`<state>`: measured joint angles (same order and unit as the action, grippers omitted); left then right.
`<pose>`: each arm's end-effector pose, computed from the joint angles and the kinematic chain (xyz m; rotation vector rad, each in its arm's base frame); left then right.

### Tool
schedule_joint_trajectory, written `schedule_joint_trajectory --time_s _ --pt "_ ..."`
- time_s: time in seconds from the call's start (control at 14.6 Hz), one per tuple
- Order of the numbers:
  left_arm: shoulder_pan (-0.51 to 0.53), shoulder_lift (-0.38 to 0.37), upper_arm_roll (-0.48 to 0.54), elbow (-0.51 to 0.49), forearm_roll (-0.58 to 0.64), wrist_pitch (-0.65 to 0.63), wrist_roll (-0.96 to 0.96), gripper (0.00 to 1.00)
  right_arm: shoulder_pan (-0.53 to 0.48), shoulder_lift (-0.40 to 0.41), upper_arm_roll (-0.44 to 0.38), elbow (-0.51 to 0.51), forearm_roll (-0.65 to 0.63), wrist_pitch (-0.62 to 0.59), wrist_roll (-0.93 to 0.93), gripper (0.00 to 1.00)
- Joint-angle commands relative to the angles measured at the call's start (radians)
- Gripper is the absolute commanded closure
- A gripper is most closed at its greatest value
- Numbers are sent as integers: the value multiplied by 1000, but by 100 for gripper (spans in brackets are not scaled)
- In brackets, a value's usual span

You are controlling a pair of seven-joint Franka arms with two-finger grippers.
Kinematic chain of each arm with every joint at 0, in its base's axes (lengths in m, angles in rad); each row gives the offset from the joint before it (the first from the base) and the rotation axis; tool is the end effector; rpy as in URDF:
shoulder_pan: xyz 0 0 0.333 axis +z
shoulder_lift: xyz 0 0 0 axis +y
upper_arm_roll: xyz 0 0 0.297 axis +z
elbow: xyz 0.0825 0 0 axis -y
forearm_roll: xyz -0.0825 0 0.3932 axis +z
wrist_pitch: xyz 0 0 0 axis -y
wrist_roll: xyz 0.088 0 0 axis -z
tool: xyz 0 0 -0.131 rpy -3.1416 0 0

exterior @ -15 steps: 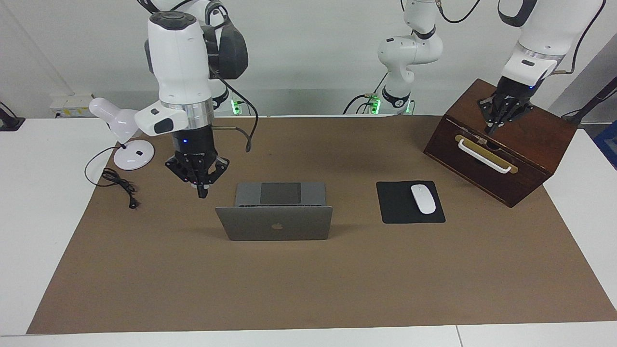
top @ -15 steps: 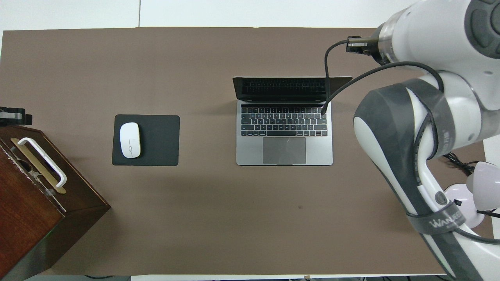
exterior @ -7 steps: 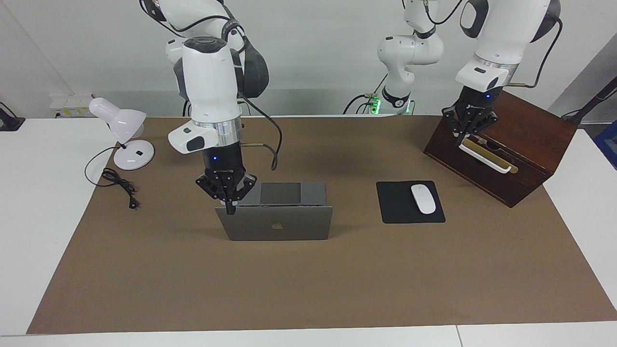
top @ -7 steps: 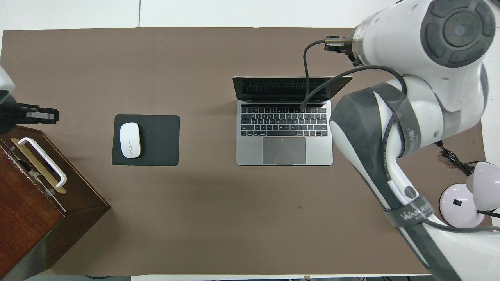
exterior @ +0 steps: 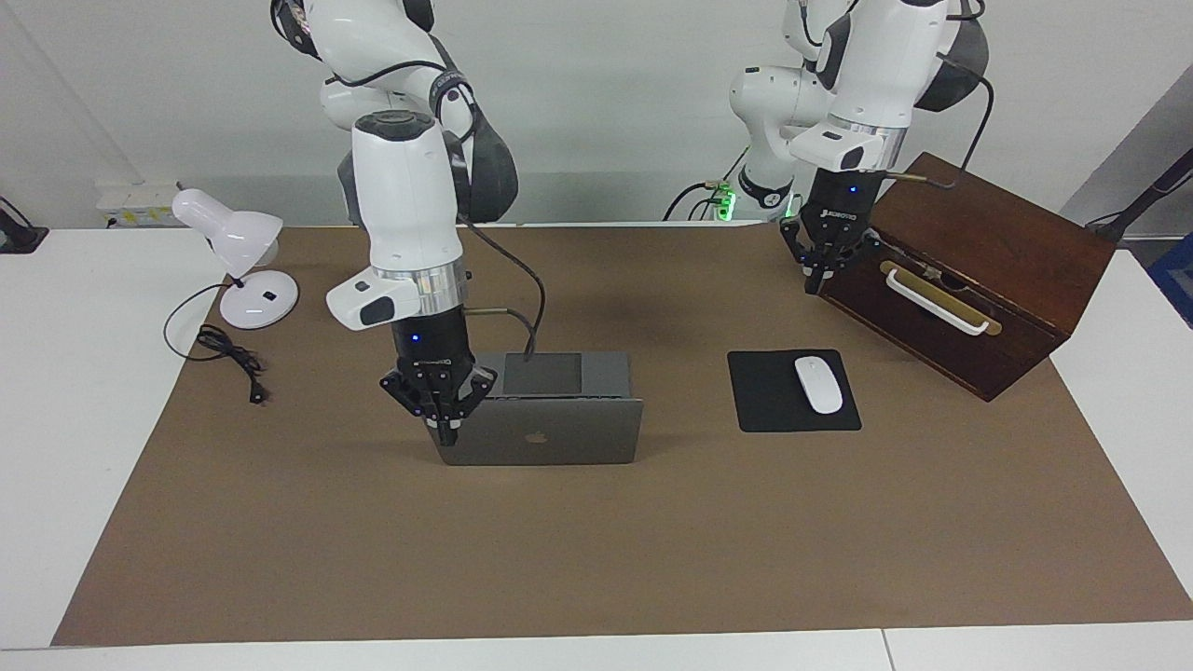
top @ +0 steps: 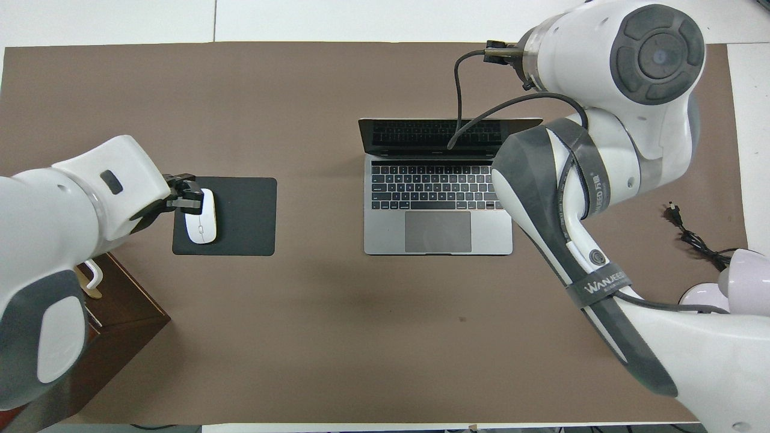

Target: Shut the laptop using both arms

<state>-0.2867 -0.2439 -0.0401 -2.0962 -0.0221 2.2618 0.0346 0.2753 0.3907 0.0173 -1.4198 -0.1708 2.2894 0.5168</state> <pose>0.5125 -0.1761 0.5259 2.9639 -0.5266 0.6160 0.7011 0.2019 0.4878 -2.9861 0.2183 -0.7599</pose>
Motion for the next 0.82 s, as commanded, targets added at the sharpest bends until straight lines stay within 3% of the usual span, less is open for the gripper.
schedule_joint_trajectory --time_s 0.0,0.41,0.75 --pt "-61 -43 14 -114 -15 143 -7 100 5 48 9 27 20 36 29 100" --pt "-179 -19 14 -235 -15 398 -9 100 74 80 7 29 7 42 173 100" --pt "-265 107 14 -289 -15 629 -13 100 76 76 7 29 10 45 180 100"
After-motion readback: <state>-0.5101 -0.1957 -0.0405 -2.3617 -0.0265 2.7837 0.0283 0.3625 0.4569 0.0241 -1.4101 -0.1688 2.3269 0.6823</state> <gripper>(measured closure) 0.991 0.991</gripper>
